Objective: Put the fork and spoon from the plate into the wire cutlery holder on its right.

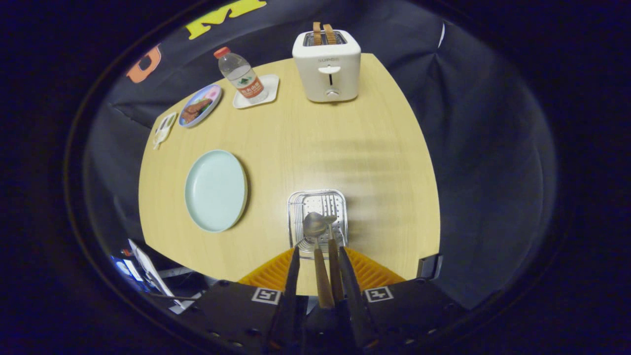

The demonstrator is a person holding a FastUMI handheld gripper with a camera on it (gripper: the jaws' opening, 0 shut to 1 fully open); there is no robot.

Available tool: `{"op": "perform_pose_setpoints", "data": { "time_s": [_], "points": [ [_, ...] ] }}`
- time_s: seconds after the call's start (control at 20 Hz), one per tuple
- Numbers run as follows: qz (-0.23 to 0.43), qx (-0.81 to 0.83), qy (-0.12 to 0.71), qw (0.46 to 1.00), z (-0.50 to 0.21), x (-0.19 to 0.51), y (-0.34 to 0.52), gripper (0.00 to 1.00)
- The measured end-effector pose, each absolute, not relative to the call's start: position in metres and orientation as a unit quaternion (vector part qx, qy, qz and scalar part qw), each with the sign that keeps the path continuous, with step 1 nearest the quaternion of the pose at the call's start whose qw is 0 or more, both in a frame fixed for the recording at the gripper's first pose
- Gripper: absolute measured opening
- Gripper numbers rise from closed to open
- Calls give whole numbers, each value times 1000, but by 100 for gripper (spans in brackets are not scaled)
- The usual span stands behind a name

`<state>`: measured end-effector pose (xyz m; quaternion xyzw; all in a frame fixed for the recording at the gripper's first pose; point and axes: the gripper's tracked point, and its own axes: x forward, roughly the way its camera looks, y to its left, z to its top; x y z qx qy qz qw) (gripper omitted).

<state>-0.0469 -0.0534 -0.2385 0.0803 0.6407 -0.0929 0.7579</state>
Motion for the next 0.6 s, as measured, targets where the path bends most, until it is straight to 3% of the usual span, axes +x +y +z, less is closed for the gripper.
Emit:
{"op": "perform_pose_setpoints", "data": {
  "time_s": [0.25, 0.6],
  "points": [
    [-80, 53, 581, 808, -229, -18, -55, 98],
    [-67, 39, 507, 858, -200, 19, -28, 97]
  ]
}}
